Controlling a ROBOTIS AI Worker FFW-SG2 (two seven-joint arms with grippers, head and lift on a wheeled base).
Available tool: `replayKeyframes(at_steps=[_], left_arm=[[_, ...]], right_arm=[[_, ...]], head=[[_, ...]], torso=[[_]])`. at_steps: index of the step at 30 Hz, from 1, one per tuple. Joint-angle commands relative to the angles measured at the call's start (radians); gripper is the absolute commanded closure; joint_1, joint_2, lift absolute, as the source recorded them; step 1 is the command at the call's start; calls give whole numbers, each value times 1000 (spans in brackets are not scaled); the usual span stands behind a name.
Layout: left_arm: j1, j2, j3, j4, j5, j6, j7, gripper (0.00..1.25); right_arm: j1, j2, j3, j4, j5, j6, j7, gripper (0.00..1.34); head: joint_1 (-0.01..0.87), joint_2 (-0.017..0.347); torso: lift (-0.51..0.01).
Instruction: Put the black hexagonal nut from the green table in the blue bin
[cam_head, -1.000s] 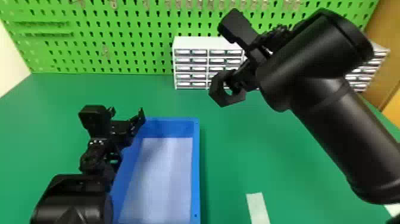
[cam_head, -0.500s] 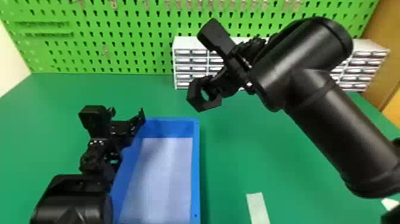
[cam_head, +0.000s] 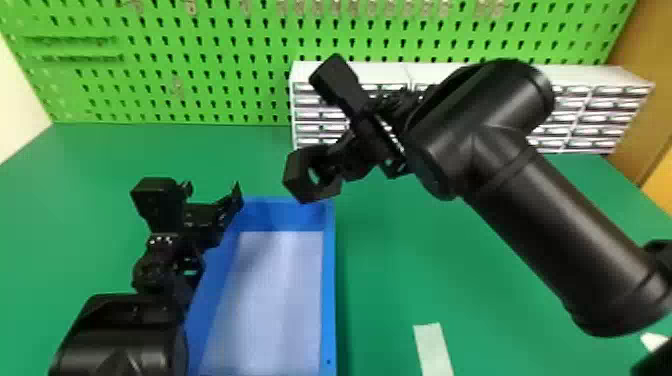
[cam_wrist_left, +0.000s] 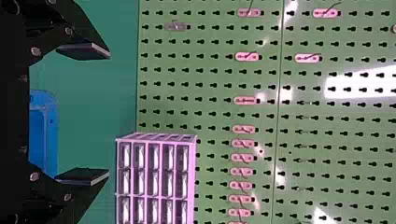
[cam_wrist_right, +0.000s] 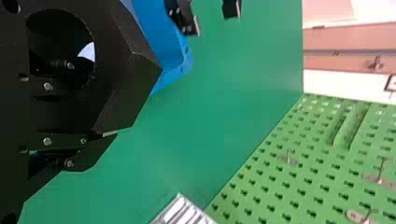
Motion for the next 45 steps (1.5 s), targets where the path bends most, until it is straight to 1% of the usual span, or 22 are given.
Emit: replayKeyframes(at_steps=[1,4,7,13,16,19,22,28,34,45], left_arm=[[0,0,1,0,0,0,1,361],[2,0,4,0,0,0,1,361],[2,0,4,0,0,0,1,361],[3,0,6,0,2,0,1,361],[5,0,7,0,2,0,1,361],[5,0,7,0,0,0,1,361],[5,2,7,0,2,0,1,361],[5,2,9,0,2,2,1,361],[5,3,7,0,2,0,1,361],[3,5,7,0,2,0,1,361]], right_arm=[[-2,-1,40,41,-96,-80,-31,1035],[4,0,59,59,-140,-117,-62,1035],[9,4,66,68,-154,-129,-71,1035],[21,4,83,104,-208,-192,-100,1035],[26,7,89,114,-211,-193,-105,1035],[24,2,109,122,-223,-199,-105,1035],[23,-4,132,125,-244,-204,-106,1035],[24,-12,184,130,-298,-210,-132,1035],[24,-13,227,131,-339,-222,-154,1035],[18,-16,283,133,-381,-233,-171,1035]], head=[[686,51],[686,51],[686,51],[686,51],[686,51],[686,51],[686,51],[686,51],[686,51],[686,51]], torso=[[-96],[-96],[-96],[-96],[-96],[-96],[-96],[-96],[-96],[-96]])
